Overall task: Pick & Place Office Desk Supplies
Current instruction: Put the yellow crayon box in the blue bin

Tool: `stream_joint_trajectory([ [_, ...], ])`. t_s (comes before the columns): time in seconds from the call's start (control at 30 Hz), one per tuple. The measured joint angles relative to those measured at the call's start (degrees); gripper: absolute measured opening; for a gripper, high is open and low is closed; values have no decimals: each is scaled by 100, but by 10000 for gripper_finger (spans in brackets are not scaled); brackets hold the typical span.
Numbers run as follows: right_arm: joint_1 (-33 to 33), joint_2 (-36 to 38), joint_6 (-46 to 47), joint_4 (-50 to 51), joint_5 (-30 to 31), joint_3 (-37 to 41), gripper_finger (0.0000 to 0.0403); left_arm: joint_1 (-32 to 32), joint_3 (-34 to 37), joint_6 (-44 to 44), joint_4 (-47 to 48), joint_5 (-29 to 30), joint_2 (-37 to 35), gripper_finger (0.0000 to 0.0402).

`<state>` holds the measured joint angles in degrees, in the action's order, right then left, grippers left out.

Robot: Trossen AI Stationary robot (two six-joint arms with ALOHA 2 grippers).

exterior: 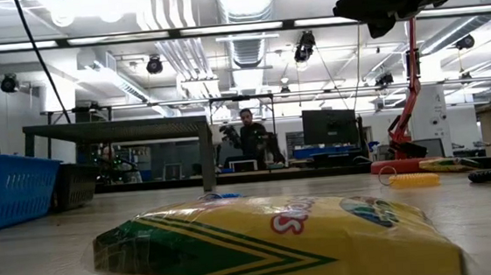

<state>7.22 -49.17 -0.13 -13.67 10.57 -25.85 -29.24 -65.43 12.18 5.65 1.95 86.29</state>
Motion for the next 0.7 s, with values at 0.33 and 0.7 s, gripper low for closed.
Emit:
stream_joint_trajectory([
  [0.33, -1, 0, -1, 16, 1, 0, 68, -289, 385, 132, -724, 604, 56, 229],
  [0.7, -2, 0, 3, 13, 2, 0, 68, -421, 393, 58, -1190, 1315, 919, 221],
])
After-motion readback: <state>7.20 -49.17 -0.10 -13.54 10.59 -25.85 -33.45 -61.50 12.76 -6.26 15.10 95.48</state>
